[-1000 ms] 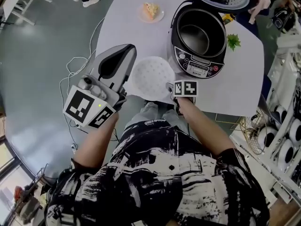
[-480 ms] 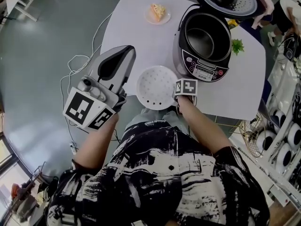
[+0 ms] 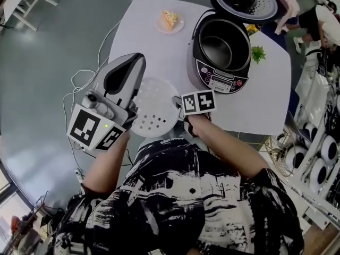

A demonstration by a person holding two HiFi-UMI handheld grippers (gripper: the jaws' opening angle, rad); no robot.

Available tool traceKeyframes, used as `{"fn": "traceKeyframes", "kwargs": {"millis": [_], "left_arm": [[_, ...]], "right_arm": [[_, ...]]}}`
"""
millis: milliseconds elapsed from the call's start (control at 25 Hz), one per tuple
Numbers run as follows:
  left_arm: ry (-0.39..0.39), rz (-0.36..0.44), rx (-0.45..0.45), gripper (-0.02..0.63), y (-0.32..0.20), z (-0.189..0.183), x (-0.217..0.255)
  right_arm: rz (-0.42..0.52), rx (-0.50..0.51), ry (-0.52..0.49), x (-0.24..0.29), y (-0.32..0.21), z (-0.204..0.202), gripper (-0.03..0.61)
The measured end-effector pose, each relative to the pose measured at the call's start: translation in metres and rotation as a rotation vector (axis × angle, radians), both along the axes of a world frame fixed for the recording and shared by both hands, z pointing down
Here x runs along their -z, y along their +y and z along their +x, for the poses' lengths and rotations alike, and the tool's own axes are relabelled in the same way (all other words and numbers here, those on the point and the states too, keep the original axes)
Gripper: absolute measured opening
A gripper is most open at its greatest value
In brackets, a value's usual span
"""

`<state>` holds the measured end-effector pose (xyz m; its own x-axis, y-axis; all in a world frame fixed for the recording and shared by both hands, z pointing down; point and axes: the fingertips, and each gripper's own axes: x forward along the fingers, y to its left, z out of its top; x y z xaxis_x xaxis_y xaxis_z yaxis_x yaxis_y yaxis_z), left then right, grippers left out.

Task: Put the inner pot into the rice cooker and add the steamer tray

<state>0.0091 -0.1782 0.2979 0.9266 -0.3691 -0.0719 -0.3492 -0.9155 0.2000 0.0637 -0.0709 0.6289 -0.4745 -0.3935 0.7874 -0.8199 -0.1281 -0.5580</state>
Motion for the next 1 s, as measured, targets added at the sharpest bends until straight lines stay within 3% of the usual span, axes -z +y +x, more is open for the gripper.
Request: {"fn": "traceKeyframes", "kwargs": {"millis": [120,280,400,520,720,840,1000], "left_arm": [[0.015,0.053,0.005,0.005,0.004,0.001,0.023],[0.048,0.123,-0.001,0.005,0.012,0.005,0.052],[0.057,0.139,-0.021,0.005,0.019,0.013,0.058],[0.050,0.136,-0.053,0.005,0.033,0.031,0.058],[0.036,0.127,-0.108,0.005,0.066,0.063,0.045],[0.032,0.119,-0.123,0.005,0.070,0.060,0.035],[0.012,0.109,-0.125,0.005,0.063,0.067,0.040]], "right_arm": [[0.089,0.038,-0.019,0.050,-0.018,0.012,0.005],[0.195,-0.002,0.011,0.112,-0.039,0.066,0.005],[0.273,-0.059,0.090,0.151,-0.055,0.125,0.005],[0.307,-0.183,0.178,0.173,-0.064,0.207,0.005],[0.260,-0.408,0.319,0.154,-0.056,0.335,0.005],[0.186,-0.480,0.376,0.123,-0.054,0.360,0.005],[0.098,-0.503,0.426,0.098,-0.058,0.376,0.006]]}}
